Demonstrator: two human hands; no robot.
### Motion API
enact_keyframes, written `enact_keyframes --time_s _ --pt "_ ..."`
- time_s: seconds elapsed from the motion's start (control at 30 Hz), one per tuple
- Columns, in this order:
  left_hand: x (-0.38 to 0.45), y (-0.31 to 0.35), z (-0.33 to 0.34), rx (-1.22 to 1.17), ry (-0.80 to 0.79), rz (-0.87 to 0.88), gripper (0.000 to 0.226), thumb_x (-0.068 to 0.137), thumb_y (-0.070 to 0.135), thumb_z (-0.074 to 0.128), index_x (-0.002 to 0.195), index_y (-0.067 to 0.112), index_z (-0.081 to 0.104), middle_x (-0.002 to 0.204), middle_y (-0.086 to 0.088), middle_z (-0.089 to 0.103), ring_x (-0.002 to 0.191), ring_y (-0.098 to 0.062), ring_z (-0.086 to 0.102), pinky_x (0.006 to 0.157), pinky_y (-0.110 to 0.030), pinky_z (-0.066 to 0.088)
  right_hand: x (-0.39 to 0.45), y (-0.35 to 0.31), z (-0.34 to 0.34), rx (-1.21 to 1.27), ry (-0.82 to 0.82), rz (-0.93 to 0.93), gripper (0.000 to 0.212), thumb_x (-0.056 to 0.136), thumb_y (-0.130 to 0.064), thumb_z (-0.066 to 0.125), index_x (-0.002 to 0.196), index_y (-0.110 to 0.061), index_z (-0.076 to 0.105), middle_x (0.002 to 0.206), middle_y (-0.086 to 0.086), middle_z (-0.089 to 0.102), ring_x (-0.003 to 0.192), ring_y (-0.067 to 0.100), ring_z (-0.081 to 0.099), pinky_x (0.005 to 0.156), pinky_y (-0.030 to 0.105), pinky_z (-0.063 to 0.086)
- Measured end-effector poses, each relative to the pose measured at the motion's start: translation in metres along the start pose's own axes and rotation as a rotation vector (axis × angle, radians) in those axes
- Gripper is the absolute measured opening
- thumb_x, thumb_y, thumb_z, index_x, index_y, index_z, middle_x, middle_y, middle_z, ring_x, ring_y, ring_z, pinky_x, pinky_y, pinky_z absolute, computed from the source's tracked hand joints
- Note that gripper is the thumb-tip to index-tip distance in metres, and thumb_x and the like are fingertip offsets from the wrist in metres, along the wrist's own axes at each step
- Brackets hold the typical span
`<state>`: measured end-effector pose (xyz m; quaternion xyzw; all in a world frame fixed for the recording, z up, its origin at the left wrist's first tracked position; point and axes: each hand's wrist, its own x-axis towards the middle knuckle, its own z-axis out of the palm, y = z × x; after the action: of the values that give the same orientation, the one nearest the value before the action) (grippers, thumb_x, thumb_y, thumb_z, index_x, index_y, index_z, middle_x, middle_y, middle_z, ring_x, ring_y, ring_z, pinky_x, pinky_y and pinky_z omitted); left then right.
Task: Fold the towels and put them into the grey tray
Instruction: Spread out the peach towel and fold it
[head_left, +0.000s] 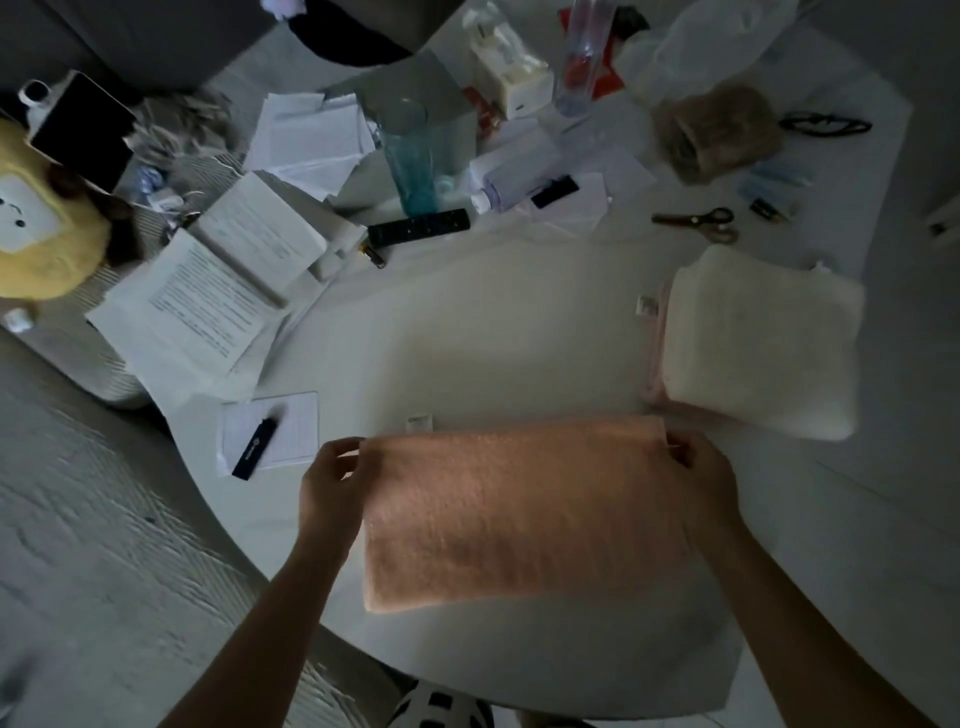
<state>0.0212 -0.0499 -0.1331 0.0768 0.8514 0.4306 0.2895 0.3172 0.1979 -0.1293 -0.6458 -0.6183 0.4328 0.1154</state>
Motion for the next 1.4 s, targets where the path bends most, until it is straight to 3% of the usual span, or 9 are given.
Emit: enact_keyframes --time_s 0.1,0.2,0.3,0.47,0.77,0.93,1.07,1.2,1.4 --pt "-0.011 0.002 0.017 0.201 0.047 0.111 0.031 0.096 0.015 0.058 0.126 0.023 0.057 0.113 -0.002 0.066 0.099 -0.021 0.065 0.078 -0.029 0.053 -0.005 -0.008 0.013 -0.096 0.087 0.073 0.025 0.087 -0.017 0.066 0.112 -0.012 0.064 0.108 0.014 0.068 0.100 0.031 0.063 0.083 0.038 0.048" --pt "-0.025 0.012 0.038 0.403 0.106 0.442 0.062 0.083 -0.005 0.060 0.138 0.021 0.049 0.140 -0.005 0.048 0.125 -0.021 0.046 0.104 -0.037 0.039 -0.029 -0.029 0.042 -0.369 0.276 -0.303 0.048 0.078 -0.006 0.070 0.125 0.000 0.059 0.123 0.026 0.061 0.114 0.043 0.059 0.097 0.047 0.045" --pt "-0.041 0.014 0.064 0.554 -0.145 0.649 0.058 0.094 0.020 0.052 0.150 0.022 0.036 0.162 -0.005 0.027 0.150 -0.022 0.020 0.118 -0.041 0.019 -0.077 -0.039 0.095 -0.415 0.060 -0.752 0.060 0.084 -0.013 0.067 0.139 0.002 0.048 0.146 0.023 0.047 0.138 0.038 0.041 0.114 0.045 0.030" --pt "-0.037 -0.037 0.062 0.942 -0.283 0.736 0.065 0.102 0.048 0.016 0.155 0.013 0.027 0.164 -0.010 0.014 0.152 -0.030 0.015 0.122 -0.053 0.017 -0.098 -0.020 0.152 -0.714 -0.228 -0.930 0.061 0.096 -0.031 0.046 0.150 -0.006 0.035 0.160 0.011 0.024 0.149 0.026 0.023 0.119 0.046 0.024" --pt "-0.035 -0.050 0.054 0.954 -0.238 0.736 0.072 0.100 0.050 0.033 0.159 0.020 0.008 0.167 -0.007 0.007 0.153 -0.030 0.007 0.123 -0.049 0.006 -0.033 0.031 0.072 -1.000 -0.089 -0.700 0.077 0.091 -0.047 0.040 0.154 -0.007 0.023 0.161 0.012 0.022 0.147 0.031 0.024 0.118 0.048 0.020" --pt "-0.038 -0.031 0.050 0.940 -0.323 0.674 0.071 0.100 0.053 0.033 0.159 0.019 0.014 0.166 -0.007 0.011 0.153 -0.030 0.006 0.122 -0.054 0.010 -0.030 0.033 0.031 -0.911 -0.026 -0.286 0.077 0.098 -0.045 0.044 0.155 -0.006 0.013 0.163 0.014 0.016 0.148 0.032 0.020 0.116 0.049 0.022" --pt "-0.020 0.005 0.048 0.879 -0.291 0.631 0.046 0.094 0.039 0.055 0.136 0.022 0.053 0.147 -0.006 0.047 0.138 -0.032 0.038 0.112 -0.052 0.031 -0.064 0.037 0.011 -0.668 0.099 -0.023 0.052 0.085 -0.046 0.055 0.124 -0.013 0.052 0.124 0.018 0.055 0.104 0.038 0.057 0.086 0.046 0.048" --pt "0.007 0.019 0.030 0.895 -0.243 0.592 0.037 0.094 0.036 0.059 0.128 0.024 0.057 0.135 -0.005 0.053 0.124 -0.032 0.047 0.102 -0.046 0.035 -0.085 0.039 -0.003 -0.265 -0.155 0.375 0.043 0.081 -0.046 0.061 0.099 -0.007 0.060 0.085 0.008 0.068 0.068 0.027 0.069 0.071 0.044 0.059" --pt "-0.012 -0.017 -0.009 0.805 -0.275 0.396 0.027 0.097 0.035 0.055 0.118 0.018 0.056 0.108 -0.007 0.061 0.099 -0.031 0.059 0.084 -0.044 0.050 -0.043 -0.024 0.002 -0.292 -0.046 0.030 0.023 0.083 -0.028 0.064 0.100 -0.013 0.064 0.083 0.004 0.070 0.085 0.025 0.067 0.070 0.032 0.048"
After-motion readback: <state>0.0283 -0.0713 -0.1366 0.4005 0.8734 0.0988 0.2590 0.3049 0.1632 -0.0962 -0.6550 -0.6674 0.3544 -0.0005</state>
